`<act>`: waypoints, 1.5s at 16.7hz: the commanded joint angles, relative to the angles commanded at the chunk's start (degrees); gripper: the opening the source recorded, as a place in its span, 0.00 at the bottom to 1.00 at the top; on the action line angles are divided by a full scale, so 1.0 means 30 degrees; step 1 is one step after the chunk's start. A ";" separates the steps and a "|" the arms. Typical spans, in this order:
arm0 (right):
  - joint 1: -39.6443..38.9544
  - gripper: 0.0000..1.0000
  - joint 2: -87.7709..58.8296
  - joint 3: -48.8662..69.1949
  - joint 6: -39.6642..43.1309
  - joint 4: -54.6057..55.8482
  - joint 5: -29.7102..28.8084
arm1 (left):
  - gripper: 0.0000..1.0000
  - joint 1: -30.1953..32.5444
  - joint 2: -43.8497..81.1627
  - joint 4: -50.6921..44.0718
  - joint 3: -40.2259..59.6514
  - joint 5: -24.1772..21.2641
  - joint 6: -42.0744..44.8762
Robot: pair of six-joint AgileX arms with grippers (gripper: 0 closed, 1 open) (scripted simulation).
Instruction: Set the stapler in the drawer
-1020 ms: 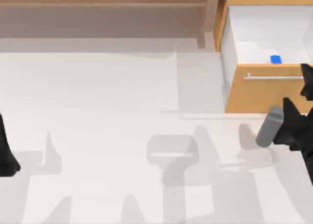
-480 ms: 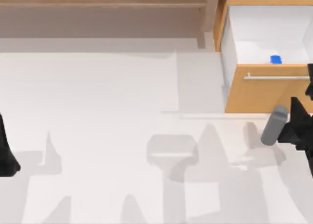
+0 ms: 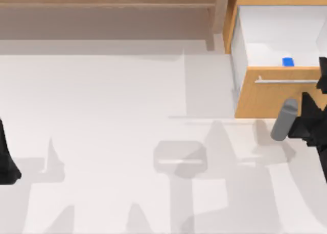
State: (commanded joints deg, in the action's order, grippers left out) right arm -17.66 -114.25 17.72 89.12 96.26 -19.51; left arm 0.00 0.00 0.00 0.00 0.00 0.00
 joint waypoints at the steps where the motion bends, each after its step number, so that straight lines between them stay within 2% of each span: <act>1: 0.0000 0.92 0.0000 0.0000 0.0000 0.0000 0.0000 | 1.00 0.0000 0.0000 0.0000 0.0000 0.0000 0.0000; 13: 0.0000 0.02 0.0000 0.0000 0.0000 0.0000 0.0000 | 1.00 0.0000 0.0000 0.0000 0.0000 0.0000 0.0000; 25: 0.0287 0.00 -0.0297 0.0632 -0.0034 -0.0562 0.0066 | 1.00 0.0000 0.0000 0.0000 0.0000 0.0000 0.0000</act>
State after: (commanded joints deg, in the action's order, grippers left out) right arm -16.80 -115.14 19.61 89.02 94.57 -19.32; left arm 0.00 0.00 0.00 0.00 0.00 0.00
